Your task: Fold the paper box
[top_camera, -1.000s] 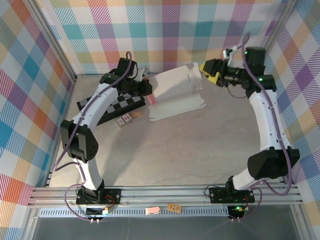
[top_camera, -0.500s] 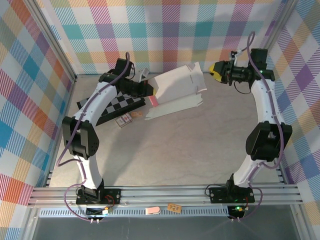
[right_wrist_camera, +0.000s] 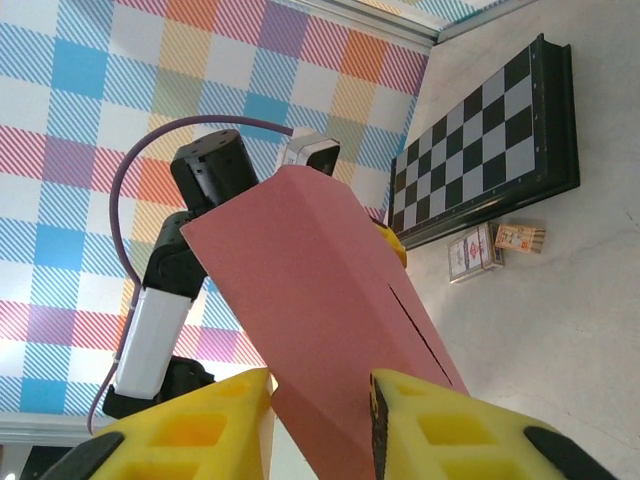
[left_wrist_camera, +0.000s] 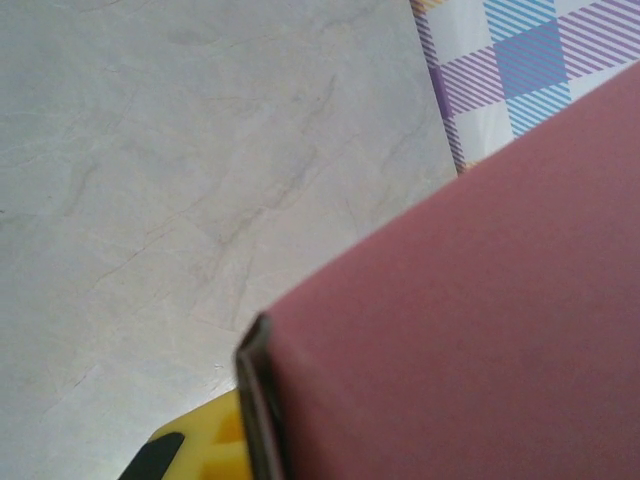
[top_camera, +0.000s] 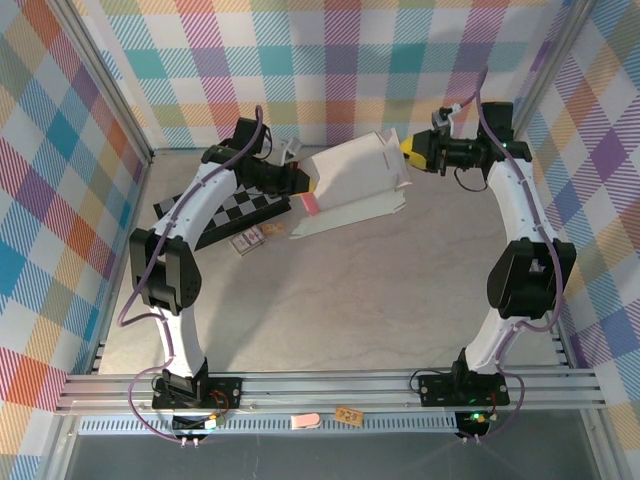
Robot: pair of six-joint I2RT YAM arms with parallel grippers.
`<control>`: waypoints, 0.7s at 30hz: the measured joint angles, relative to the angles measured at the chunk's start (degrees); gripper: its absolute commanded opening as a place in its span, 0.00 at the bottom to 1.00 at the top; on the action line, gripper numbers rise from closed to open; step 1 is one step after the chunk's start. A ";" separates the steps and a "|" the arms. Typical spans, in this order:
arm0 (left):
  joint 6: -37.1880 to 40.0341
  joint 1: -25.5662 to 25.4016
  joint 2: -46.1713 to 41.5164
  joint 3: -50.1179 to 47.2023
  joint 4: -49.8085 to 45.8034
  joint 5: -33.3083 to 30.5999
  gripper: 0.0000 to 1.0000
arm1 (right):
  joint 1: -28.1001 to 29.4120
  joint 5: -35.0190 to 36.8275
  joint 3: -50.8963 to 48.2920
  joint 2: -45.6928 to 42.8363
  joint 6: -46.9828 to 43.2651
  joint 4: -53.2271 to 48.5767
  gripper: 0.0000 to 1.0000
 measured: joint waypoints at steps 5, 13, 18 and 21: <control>0.15 0.00 0.50 0.04 0.02 0.31 0.00 | 0.57 -0.39 -0.24 -0.07 -0.59 -0.17 0.32; 0.46 0.00 0.52 0.11 -0.22 0.11 0.00 | 1.42 -1.51 -1.03 -0.85 -0.74 0.15 0.47; 0.59 0.04 0.52 0.11 -0.17 0.59 0.00 | 0.42 -0.81 -0.96 -1.81 0.90 1.01 0.43; 0.57 0.15 0.52 0.11 -0.13 1.01 0.00 | -1.29 0.57 -0.22 -2.08 2.62 1.86 0.43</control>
